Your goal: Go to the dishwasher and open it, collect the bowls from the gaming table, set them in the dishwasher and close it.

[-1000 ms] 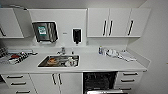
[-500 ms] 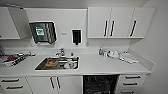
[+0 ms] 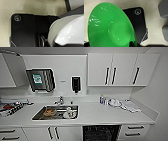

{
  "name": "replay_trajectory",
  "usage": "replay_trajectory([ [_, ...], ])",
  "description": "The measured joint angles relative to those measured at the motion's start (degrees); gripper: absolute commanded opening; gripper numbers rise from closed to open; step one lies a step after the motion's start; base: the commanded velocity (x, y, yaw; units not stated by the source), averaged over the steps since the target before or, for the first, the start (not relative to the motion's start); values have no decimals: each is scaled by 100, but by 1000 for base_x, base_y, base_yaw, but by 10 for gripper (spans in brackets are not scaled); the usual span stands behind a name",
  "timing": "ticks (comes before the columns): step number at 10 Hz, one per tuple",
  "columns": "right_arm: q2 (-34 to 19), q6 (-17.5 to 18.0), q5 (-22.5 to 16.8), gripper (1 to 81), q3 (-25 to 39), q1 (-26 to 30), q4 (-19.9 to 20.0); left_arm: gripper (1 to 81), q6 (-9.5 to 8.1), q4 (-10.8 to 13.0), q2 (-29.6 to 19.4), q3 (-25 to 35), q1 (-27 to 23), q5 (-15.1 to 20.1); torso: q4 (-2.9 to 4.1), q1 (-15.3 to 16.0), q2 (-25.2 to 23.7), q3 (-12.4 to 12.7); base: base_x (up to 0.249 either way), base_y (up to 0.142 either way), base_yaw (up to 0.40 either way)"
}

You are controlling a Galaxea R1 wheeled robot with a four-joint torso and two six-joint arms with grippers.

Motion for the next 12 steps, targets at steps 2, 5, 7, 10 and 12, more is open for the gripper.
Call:
replay_trajectory([
  [2,0,0,0,10,0,0,0,10,0,0,0,0,-2,-4,0,0,0,0,135,0,0],
  [5,2,0,-2,10,0,13,0,10,5,-5,0,-1,-46,-9,0,5,2,-2,60,0,0],
  [7,0,0,0,10,0,11,0,10,0,-7,-2,-1,-46,-6,0,9,2,-2,0,0,0],
  [10,-2,0,2,10,0,-20,2,10,-2,-5,-2,0,13,-11,0,2,0,-2,0,0,0],
  [12,0,0,2,10,2,-9,-13,10,-2,2,-82,11,17,-245,0,2,2,-2,0,0,0],
])
